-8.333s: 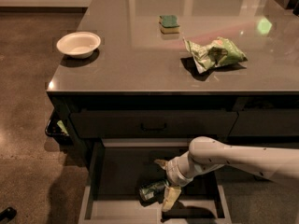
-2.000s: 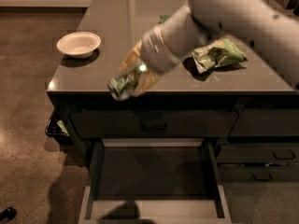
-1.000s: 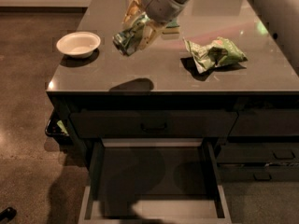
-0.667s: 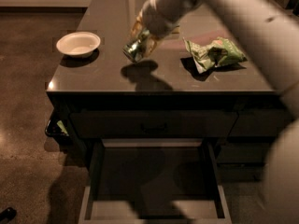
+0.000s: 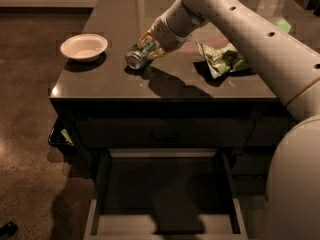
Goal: Pick green can from middle drawer and place on counter
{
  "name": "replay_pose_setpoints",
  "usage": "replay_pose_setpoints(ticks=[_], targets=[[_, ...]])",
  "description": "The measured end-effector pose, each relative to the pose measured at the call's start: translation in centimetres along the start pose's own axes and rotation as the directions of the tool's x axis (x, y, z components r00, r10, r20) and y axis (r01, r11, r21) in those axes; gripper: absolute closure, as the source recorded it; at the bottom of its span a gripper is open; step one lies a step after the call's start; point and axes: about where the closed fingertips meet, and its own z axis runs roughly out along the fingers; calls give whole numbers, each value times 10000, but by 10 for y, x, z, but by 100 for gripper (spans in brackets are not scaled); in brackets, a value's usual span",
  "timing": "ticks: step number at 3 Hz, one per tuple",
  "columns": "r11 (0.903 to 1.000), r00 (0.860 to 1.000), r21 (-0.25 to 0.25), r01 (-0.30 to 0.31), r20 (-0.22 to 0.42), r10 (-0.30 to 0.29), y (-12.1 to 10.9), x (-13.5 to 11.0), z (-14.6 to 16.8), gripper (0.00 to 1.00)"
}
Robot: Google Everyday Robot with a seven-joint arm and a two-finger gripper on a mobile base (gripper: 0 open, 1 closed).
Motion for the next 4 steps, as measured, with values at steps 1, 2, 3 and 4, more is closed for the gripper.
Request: replay_pose_setpoints(ticks=[1, 2, 3, 4], targets=[[10000, 10000, 0, 0, 1, 0, 0, 0, 0, 81], [10000, 10000, 0, 0, 1, 0, 0, 0, 0, 59], [10000, 10000, -1, 0, 2, 0, 0, 0, 0, 35], [10000, 10000, -1, 0, 2, 0, 0, 0, 0, 12]])
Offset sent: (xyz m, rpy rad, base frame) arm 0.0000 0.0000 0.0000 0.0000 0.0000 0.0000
